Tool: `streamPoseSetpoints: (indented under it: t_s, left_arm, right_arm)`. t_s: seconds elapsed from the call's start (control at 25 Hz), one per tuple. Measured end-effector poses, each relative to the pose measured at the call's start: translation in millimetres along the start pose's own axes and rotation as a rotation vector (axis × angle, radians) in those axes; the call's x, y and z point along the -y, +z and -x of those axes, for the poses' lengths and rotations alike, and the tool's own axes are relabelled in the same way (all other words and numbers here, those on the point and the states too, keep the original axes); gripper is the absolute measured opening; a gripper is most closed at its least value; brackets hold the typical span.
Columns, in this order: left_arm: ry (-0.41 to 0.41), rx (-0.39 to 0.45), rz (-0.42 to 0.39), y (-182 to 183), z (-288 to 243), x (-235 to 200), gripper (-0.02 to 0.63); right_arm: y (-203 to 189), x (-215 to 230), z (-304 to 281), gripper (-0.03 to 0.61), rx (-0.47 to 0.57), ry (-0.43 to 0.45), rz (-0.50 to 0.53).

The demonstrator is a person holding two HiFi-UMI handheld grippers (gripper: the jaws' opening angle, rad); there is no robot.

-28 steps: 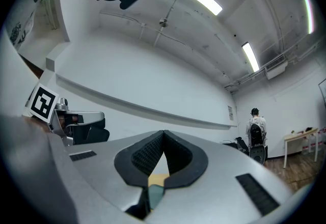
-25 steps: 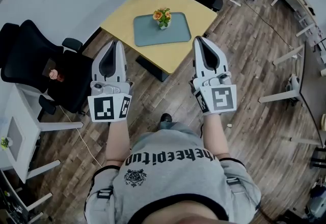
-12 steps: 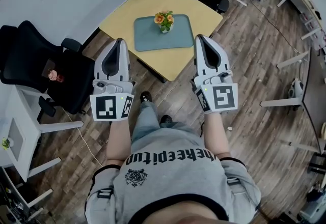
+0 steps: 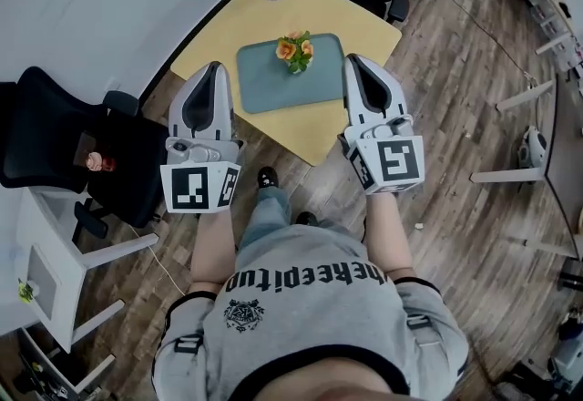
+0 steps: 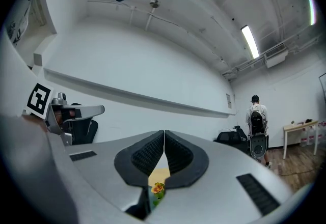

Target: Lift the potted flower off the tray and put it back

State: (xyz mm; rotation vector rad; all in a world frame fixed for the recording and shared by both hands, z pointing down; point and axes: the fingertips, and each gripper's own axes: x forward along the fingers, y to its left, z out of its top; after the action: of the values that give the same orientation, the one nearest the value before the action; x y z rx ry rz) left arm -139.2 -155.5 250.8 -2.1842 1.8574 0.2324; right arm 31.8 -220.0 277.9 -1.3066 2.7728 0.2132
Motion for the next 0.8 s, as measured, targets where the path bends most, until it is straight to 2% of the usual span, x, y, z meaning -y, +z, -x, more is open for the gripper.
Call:
streamPoseSetpoints:
  t_s: [0.2, 0.48, 0.72, 0.8]
  left_arm:
    - [-0.051, -0.010, 0.011, -20, -45, -31, 0.003]
    - [-0.129, -0.047, 0.045, -56, -89, -56, 0.003]
    - [-0.185, -0.086, 0.070, -89, -116, -65, 0.003]
    - [-0.203, -0.098, 0.076, -99, -123, -66, 0.003]
  right_arm:
    - [-32, 8, -51, 0.003, -0.080, -0.028, -0.029]
    - [-100, 8, -91, 0.006, -0.230, -0.044, -0.085]
    - [-173, 1, -105, 0.046, -0.387, -0.024, -0.132]
    - [-197, -3, -108, 0.080, -0.434, -0.009, -0.152]
